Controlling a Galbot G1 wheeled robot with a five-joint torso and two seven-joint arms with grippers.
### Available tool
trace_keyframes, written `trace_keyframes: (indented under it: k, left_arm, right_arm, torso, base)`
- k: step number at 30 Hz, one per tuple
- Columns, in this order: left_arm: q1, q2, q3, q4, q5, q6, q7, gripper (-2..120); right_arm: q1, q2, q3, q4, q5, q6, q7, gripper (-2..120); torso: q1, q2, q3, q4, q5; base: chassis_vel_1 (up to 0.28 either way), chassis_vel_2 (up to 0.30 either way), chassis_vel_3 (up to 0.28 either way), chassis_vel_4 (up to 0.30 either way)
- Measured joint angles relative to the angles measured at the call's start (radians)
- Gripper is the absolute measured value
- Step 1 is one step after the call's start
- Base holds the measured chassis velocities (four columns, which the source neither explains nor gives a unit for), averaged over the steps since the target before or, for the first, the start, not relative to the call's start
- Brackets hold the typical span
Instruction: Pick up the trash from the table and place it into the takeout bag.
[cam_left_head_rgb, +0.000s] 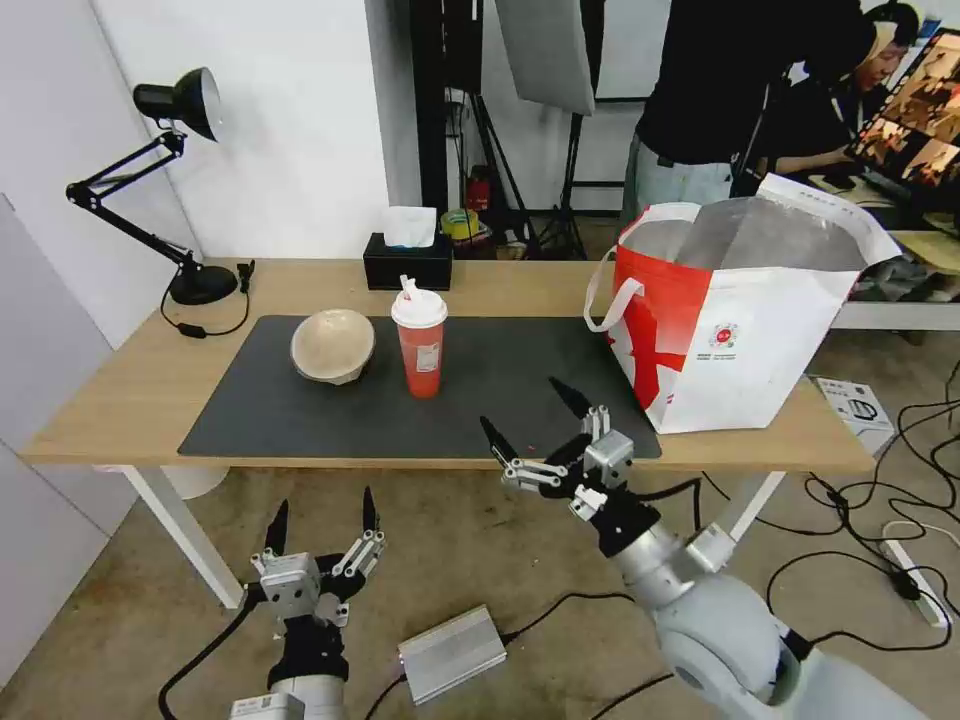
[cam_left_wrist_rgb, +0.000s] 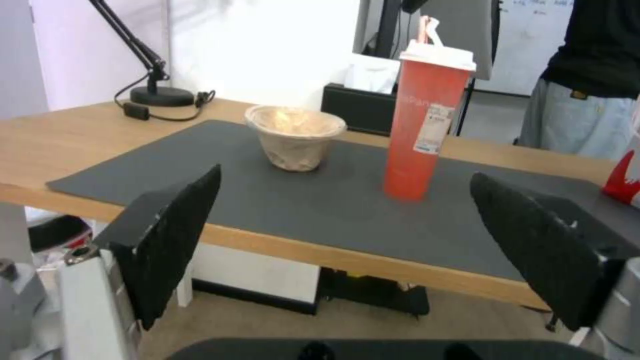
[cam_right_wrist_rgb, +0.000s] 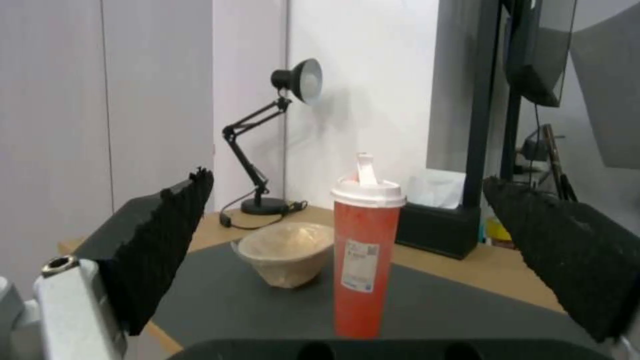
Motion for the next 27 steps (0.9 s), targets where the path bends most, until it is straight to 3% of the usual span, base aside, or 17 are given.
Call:
trace_keyframes:
  k: [18,27]
  left_arm:
    - [0.016,-0.009,-0.008,-0.002,0.005,-0.002,0.001,100]
    - [0.029,-0.026,0.005,-0.003,0.014,-0.010,0.000,100]
  right_arm:
    - [0.169,0.056,-0.116,-0.102,0.028,-0.089,0.066,100]
    - [0.209,0.070,-0.121,-0.113,0.149,-0.174,0.063,100]
  torso:
    - [0.000,0.000,0.000,0.0000,0.0000]
    - [0.000,0.000,0.000,0.0000,0.0000]
  base:
    - [0.000,0.000,0.000,0.000]
    - [0.000,0.000,0.000,0.000]
